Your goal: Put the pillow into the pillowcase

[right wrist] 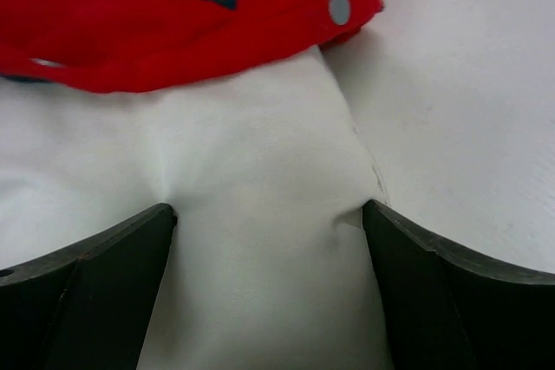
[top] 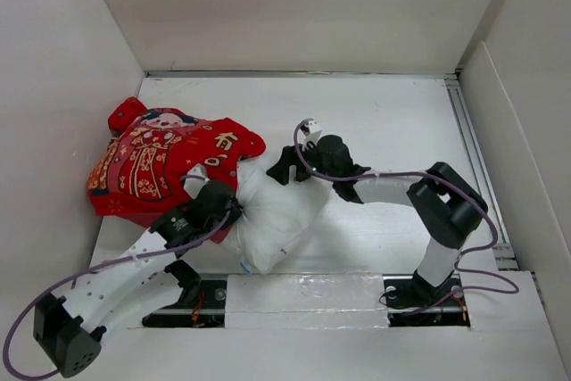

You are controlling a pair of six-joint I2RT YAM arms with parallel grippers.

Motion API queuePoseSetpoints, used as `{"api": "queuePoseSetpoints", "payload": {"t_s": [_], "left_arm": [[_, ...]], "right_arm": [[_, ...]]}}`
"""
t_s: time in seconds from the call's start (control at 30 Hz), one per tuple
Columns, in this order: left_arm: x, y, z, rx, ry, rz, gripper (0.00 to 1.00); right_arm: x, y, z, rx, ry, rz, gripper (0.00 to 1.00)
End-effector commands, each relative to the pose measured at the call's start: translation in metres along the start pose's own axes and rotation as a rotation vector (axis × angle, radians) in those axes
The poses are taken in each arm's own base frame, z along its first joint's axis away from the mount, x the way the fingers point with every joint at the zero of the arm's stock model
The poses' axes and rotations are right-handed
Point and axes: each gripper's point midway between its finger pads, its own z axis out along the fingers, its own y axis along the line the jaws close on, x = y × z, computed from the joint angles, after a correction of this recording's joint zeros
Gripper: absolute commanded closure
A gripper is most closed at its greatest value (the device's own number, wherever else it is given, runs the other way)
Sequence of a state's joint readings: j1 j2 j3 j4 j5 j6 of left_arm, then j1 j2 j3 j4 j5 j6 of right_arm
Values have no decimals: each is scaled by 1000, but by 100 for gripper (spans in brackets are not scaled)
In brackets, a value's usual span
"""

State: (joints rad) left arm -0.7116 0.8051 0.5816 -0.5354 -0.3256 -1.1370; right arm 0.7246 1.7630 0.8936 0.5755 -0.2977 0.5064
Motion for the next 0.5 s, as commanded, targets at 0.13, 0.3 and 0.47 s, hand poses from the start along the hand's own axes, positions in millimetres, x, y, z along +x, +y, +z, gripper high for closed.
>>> {"api": "queuePoseSetpoints", "payload": {"t_s": [0.13,0.3,0.47], "left_arm": [[-4,25,3,-99,-42,-55,100],[-5,26,3,-119,-45,-47,100],[-5,26,4,-110,-48,-51,100]], "right_arm": [[-20,-36,14,237,-2,-168,5],[-42,-44,12,229,-39,-179,5],[-66,-29,-15,2,-80,-131,5]]}}
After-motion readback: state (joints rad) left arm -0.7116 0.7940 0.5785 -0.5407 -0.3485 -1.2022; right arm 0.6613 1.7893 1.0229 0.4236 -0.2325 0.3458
